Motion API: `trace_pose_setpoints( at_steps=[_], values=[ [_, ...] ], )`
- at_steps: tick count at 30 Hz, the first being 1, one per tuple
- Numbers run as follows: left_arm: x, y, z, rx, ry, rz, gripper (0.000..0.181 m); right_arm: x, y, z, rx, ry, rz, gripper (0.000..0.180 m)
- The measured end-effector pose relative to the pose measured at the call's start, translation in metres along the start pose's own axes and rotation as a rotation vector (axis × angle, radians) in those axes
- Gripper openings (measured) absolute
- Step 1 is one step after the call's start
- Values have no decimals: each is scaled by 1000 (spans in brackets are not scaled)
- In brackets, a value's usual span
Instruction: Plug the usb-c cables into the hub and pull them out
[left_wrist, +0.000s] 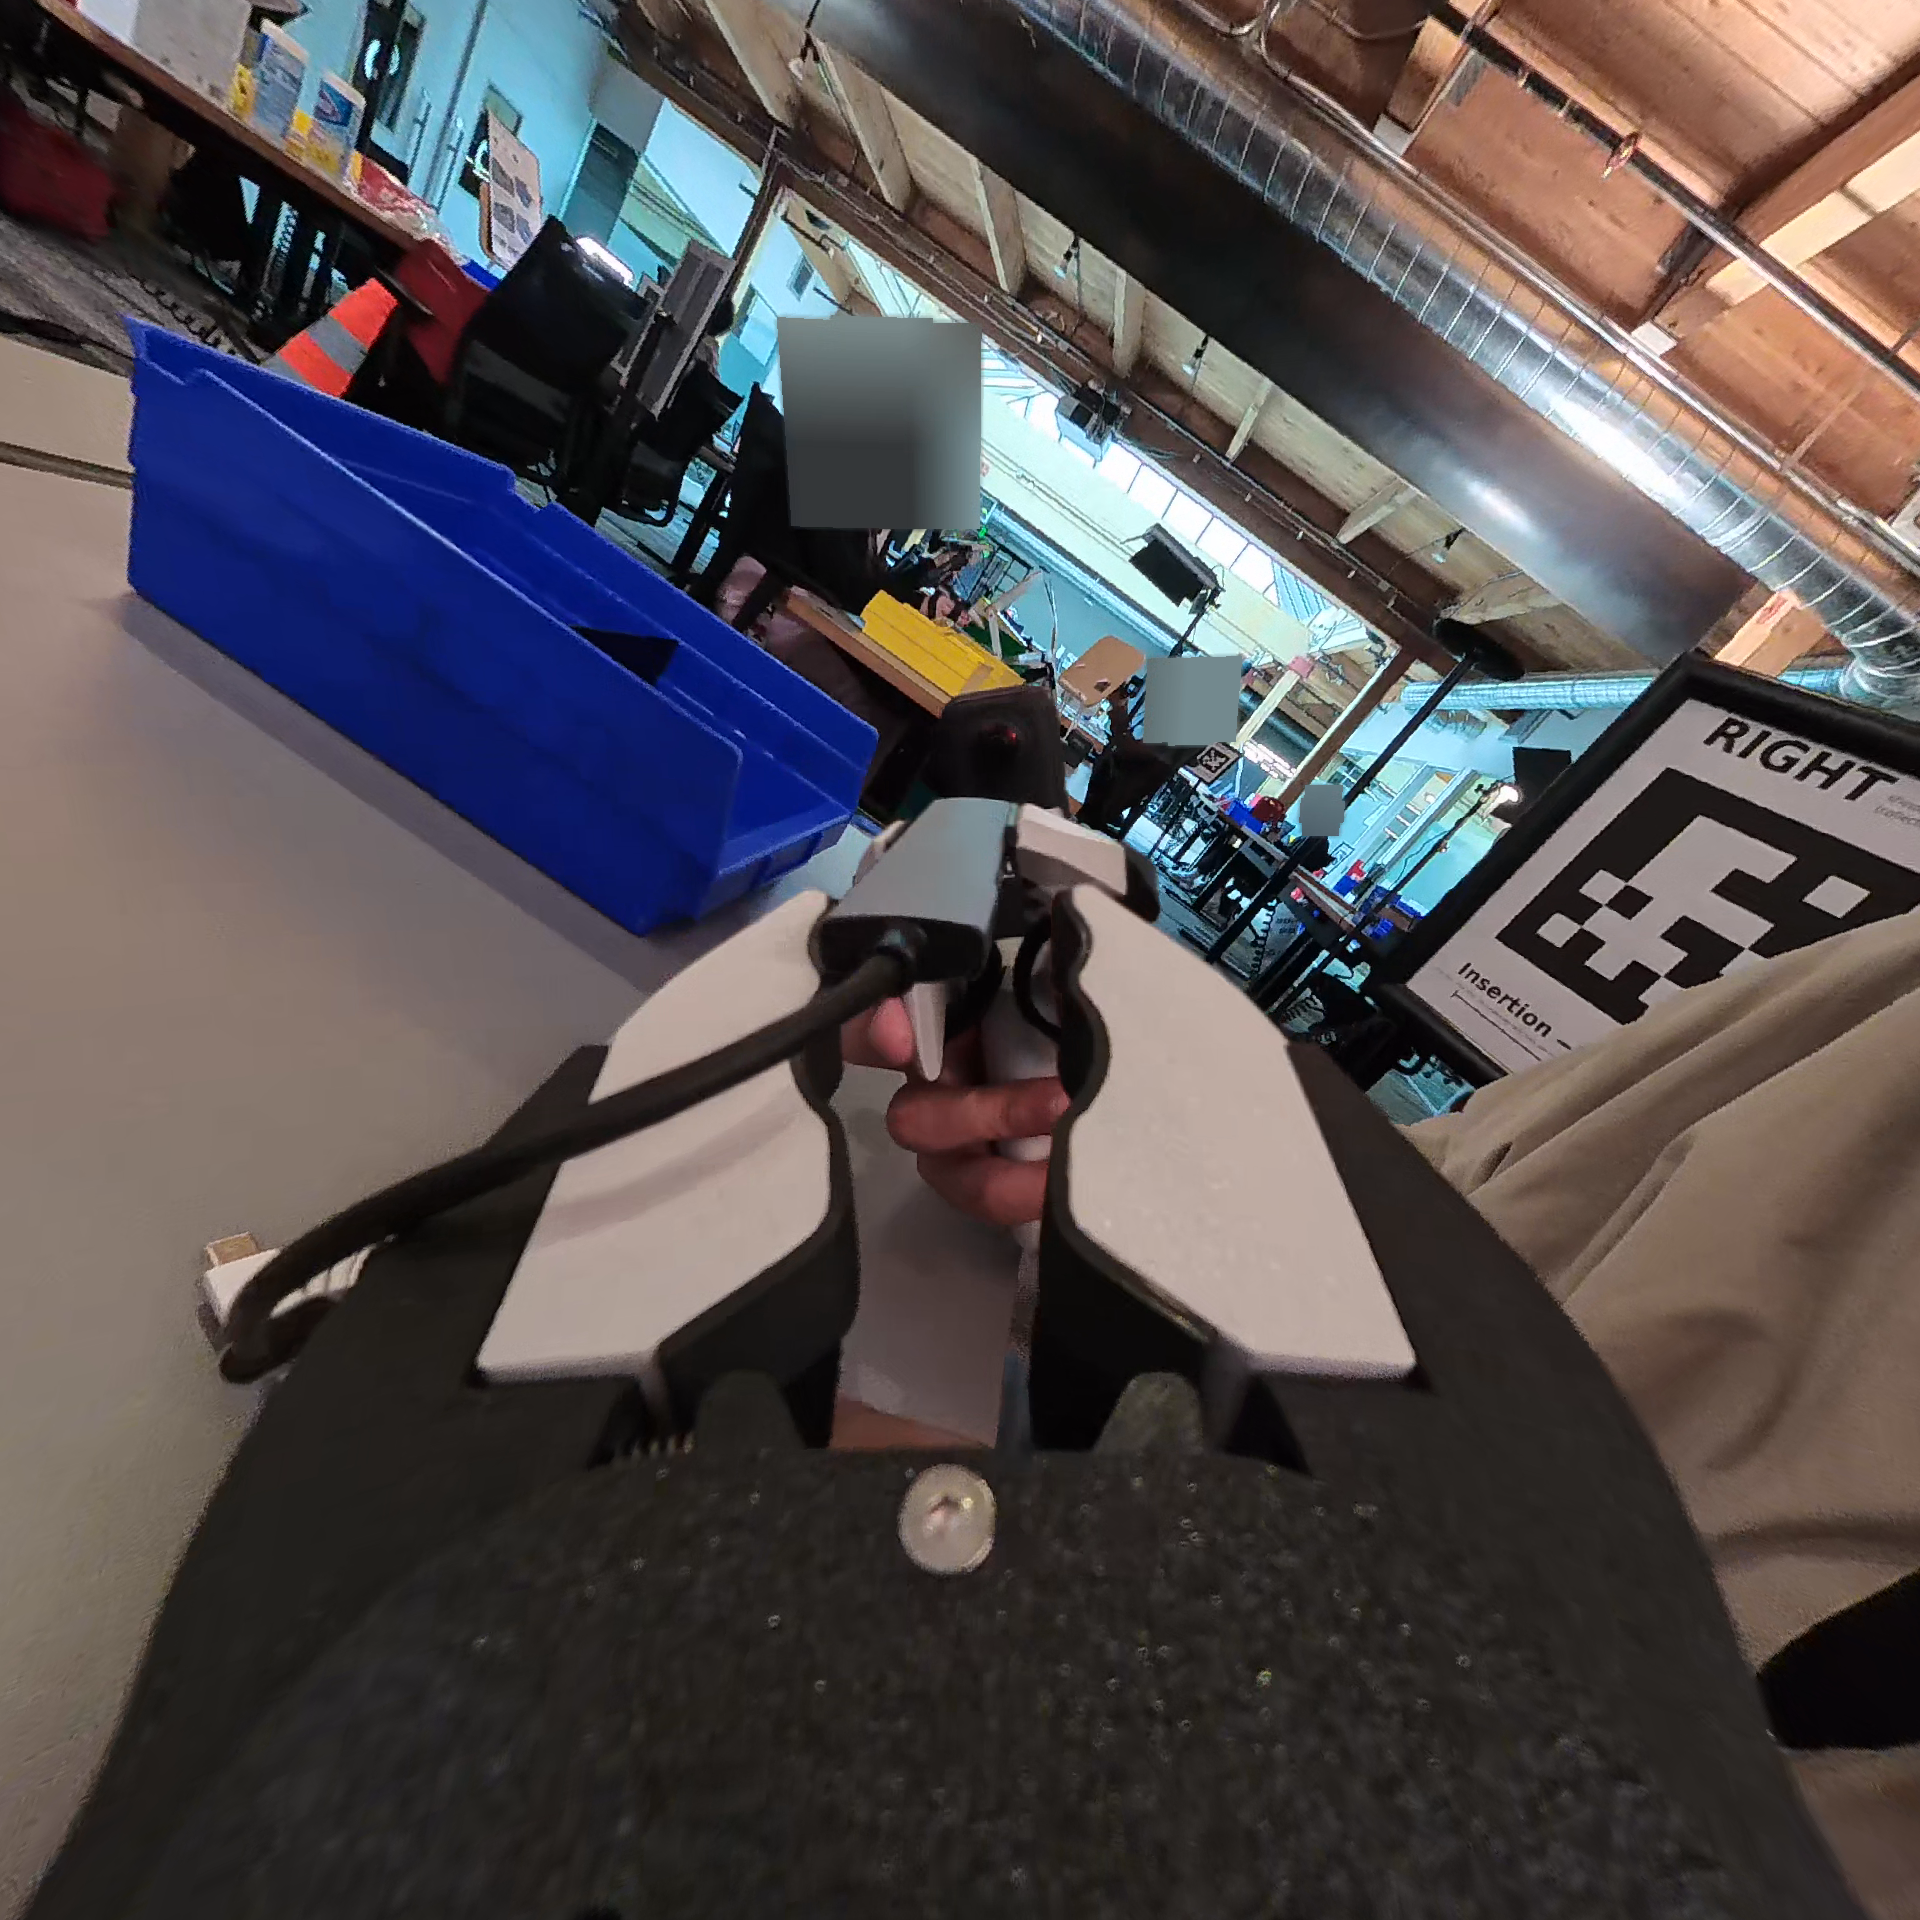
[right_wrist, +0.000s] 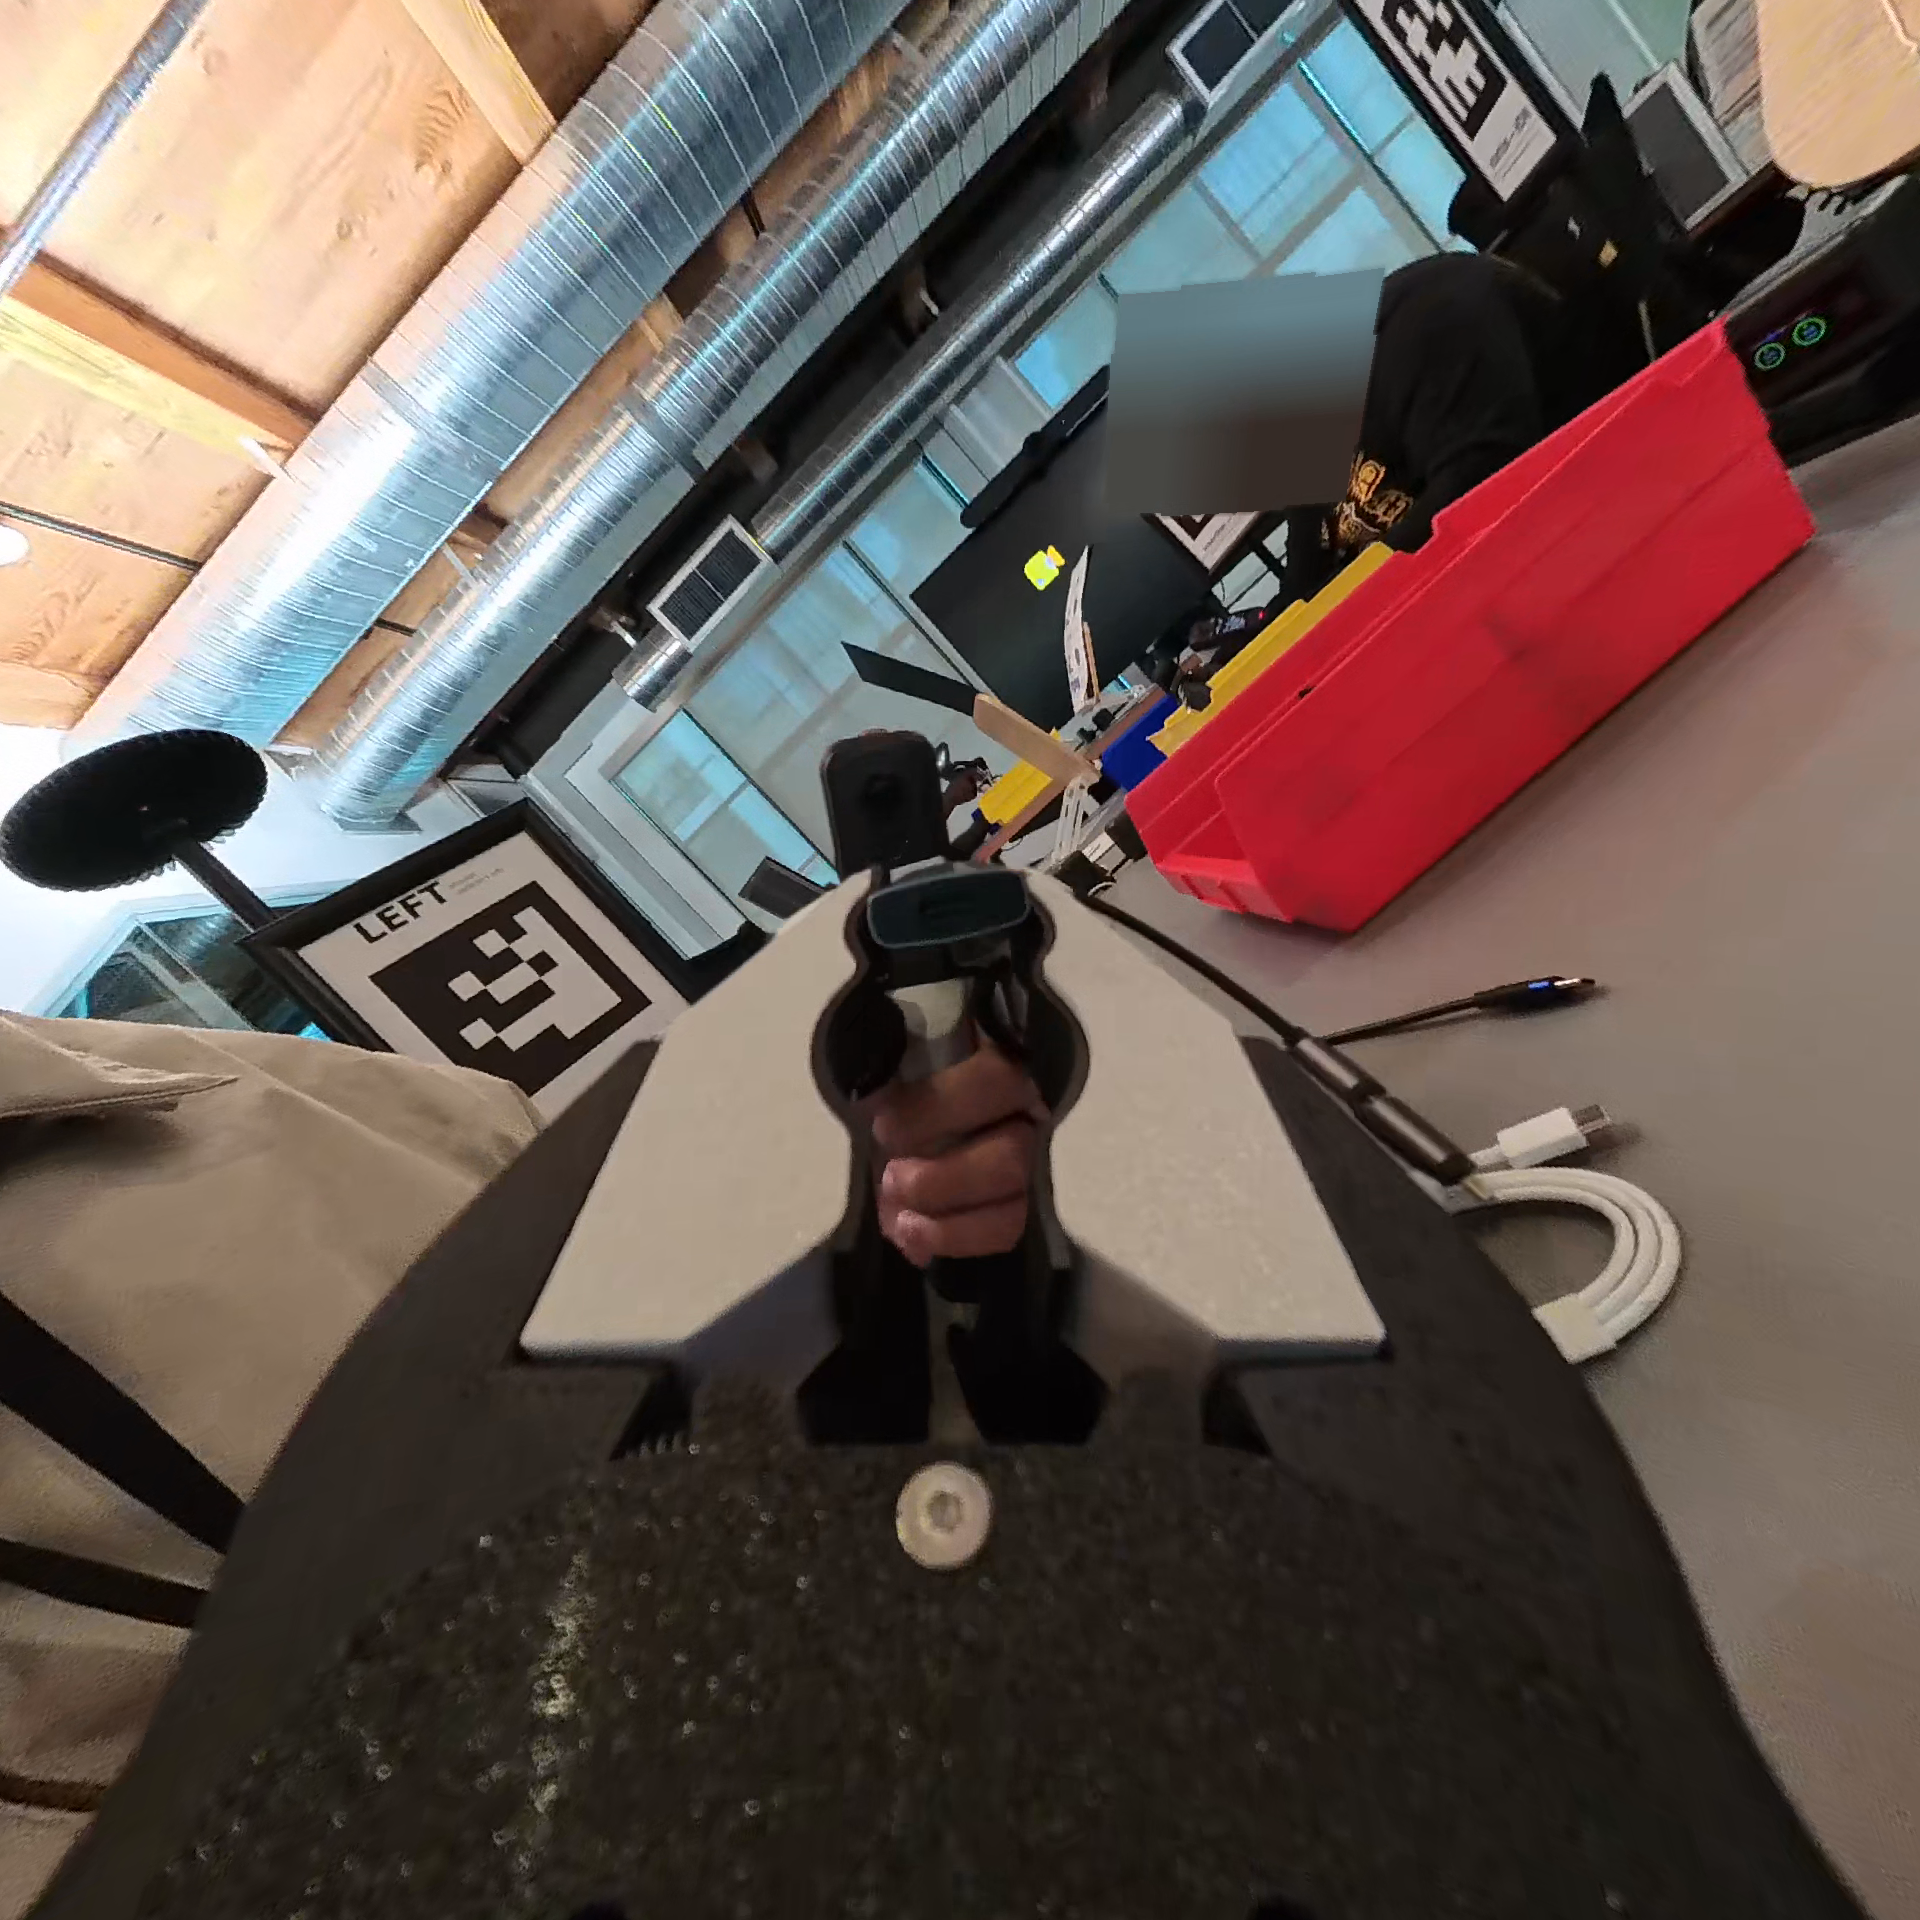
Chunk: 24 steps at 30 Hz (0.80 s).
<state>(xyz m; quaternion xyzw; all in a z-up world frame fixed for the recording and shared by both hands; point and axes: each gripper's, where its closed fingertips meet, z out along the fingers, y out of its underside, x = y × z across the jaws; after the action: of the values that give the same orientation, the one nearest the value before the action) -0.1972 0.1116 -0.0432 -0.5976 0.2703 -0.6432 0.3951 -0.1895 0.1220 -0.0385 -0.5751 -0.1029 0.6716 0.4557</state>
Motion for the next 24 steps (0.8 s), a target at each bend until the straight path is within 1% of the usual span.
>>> trace_pose_setpoints(
  at_steps=[2,6,16,22,24],
  values=[
    [-3,-1,-1,14,-13,4,31,0,1,0,-3,5,-7,21],
    [-6,-11,-8,102,-15,-33,27,2,-2,-2,12,-2,19,21],
    [-6,-8,-7,96,-21,-12,24,3,1,0,2,-5,25,22],
    [-5,-8,-9,59,-17,-11,24,3,2,0,-8,-7,28,23],
    [-9,-9,-11,64,-26,-16,24,7,-1,0,5,14,15,28]
  ],
)
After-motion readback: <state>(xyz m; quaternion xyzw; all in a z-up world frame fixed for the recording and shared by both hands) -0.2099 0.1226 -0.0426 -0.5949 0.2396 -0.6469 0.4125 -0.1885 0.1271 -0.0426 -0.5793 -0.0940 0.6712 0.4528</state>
